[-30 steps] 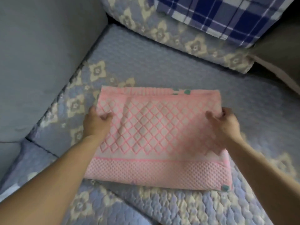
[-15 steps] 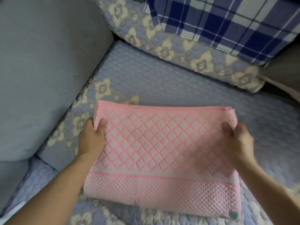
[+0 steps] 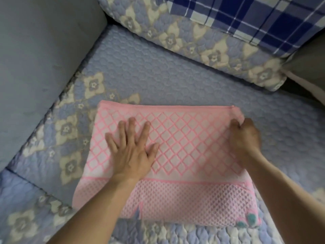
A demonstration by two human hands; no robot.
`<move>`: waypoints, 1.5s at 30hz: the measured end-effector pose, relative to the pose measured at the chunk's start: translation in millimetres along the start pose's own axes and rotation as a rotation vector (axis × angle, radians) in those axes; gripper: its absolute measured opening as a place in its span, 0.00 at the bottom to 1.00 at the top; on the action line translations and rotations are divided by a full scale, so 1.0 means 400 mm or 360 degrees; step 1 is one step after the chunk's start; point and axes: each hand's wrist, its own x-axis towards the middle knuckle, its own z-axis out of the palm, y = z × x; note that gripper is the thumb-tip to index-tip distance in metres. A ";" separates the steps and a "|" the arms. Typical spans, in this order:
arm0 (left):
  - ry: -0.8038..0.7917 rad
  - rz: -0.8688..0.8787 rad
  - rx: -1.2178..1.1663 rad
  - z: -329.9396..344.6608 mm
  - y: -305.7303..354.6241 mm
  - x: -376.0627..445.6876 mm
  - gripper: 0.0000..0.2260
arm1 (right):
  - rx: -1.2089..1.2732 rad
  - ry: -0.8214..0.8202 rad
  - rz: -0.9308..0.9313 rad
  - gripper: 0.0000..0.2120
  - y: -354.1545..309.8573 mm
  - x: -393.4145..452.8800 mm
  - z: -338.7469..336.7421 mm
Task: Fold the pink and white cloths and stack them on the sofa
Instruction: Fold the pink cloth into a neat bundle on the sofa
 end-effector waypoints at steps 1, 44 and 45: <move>0.0007 -0.0004 0.0006 0.006 0.001 0.005 0.32 | -0.0013 0.0053 0.0057 0.19 -0.004 0.006 -0.006; 0.0103 0.0022 -0.0088 0.045 0.028 -0.016 0.32 | -0.0618 0.0078 -0.1362 0.30 -0.087 -0.207 0.300; 0.0071 0.0025 -0.0131 0.039 0.034 -0.013 0.32 | -0.0584 0.0086 -0.1333 0.30 -0.093 -0.198 0.297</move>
